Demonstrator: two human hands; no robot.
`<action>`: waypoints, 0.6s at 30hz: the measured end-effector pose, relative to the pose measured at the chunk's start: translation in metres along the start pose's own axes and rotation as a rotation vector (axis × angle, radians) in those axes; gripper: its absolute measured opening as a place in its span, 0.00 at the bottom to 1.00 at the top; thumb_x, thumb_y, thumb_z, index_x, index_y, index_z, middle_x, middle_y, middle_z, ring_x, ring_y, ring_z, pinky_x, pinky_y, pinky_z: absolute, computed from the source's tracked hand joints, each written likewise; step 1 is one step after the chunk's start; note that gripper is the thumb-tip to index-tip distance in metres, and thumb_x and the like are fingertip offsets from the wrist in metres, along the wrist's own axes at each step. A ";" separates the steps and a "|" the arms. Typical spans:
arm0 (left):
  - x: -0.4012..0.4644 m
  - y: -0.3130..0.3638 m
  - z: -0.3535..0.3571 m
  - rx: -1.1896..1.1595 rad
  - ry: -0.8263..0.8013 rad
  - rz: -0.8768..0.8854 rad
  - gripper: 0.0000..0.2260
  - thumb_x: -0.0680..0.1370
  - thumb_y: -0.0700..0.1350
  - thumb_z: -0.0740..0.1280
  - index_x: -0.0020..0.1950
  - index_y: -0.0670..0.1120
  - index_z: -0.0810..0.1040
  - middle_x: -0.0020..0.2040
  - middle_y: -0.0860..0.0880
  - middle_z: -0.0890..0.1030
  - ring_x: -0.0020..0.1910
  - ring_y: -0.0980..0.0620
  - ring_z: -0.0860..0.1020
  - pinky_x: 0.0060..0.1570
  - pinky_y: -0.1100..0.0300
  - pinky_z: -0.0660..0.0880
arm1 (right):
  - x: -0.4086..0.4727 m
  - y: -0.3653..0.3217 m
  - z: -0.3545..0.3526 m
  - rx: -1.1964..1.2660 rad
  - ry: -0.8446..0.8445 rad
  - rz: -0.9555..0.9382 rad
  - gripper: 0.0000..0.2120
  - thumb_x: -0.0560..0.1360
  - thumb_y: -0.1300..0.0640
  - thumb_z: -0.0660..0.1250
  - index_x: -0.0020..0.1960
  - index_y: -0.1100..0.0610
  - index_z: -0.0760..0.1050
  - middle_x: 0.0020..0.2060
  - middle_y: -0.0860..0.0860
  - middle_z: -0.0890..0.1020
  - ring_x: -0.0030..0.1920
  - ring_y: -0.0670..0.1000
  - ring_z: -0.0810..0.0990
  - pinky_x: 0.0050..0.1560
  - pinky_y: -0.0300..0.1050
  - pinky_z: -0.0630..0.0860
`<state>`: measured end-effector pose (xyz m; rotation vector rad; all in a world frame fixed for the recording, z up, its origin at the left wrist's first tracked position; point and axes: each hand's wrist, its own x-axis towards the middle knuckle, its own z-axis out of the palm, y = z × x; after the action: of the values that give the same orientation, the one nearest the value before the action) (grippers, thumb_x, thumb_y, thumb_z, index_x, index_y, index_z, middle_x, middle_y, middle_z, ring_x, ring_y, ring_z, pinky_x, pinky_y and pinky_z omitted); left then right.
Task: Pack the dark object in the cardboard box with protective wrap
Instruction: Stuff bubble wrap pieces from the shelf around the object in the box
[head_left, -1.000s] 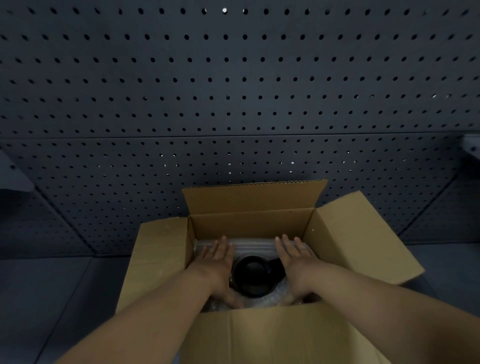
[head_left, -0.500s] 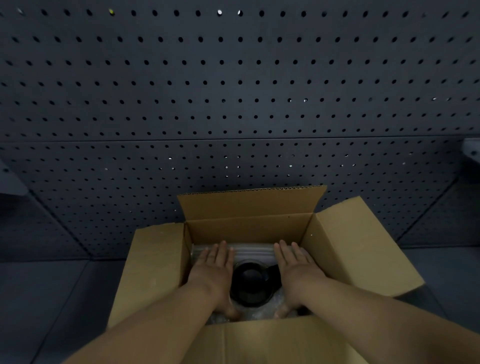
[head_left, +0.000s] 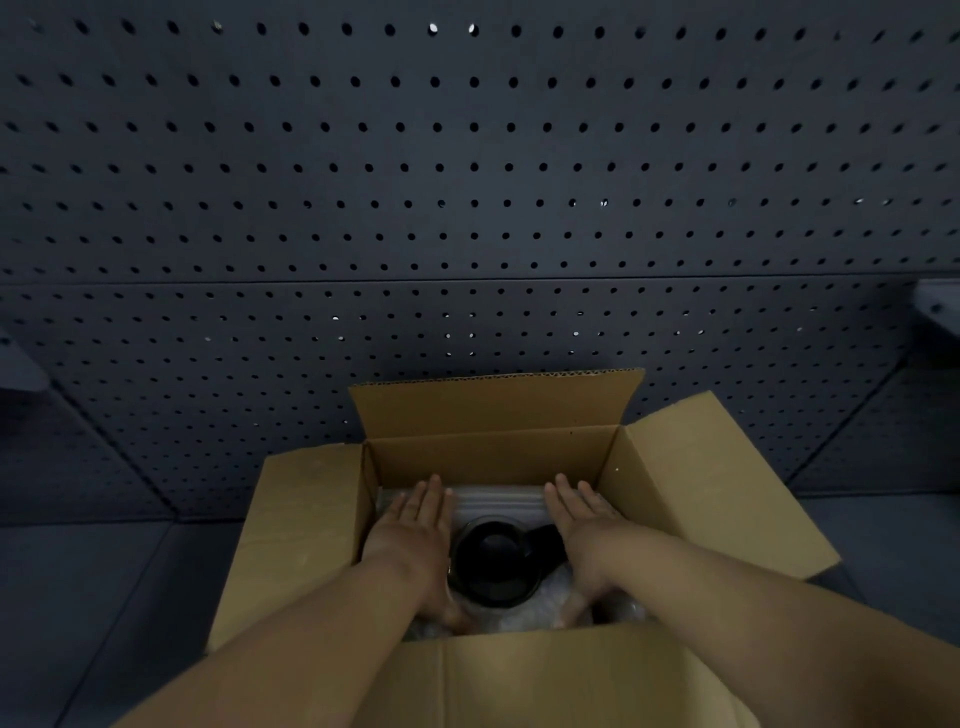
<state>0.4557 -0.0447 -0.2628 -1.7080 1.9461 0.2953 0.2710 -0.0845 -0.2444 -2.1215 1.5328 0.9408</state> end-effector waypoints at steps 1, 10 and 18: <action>-0.002 0.000 -0.001 -0.002 0.006 -0.008 0.63 0.63 0.75 0.64 0.74 0.40 0.29 0.76 0.40 0.31 0.77 0.44 0.35 0.75 0.51 0.36 | -0.004 0.003 -0.002 0.009 0.000 0.022 0.64 0.67 0.43 0.75 0.74 0.57 0.24 0.74 0.53 0.27 0.76 0.57 0.31 0.78 0.51 0.42; -0.004 0.000 -0.001 -0.096 -0.025 -0.030 0.63 0.63 0.73 0.67 0.75 0.42 0.30 0.76 0.37 0.34 0.77 0.39 0.38 0.74 0.49 0.37 | 0.001 0.005 0.015 0.093 0.050 0.165 0.45 0.78 0.59 0.64 0.76 0.59 0.30 0.76 0.57 0.33 0.78 0.59 0.44 0.76 0.50 0.52; 0.002 -0.003 0.004 -0.172 -0.018 0.027 0.63 0.63 0.71 0.70 0.76 0.40 0.33 0.78 0.39 0.37 0.77 0.42 0.40 0.76 0.50 0.41 | 0.018 0.000 0.014 0.085 0.038 0.221 0.39 0.80 0.65 0.57 0.75 0.61 0.28 0.75 0.56 0.31 0.78 0.58 0.40 0.77 0.52 0.46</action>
<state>0.4597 -0.0454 -0.2663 -1.7797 1.9818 0.4989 0.2699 -0.0884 -0.2665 -1.9507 1.8214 0.8929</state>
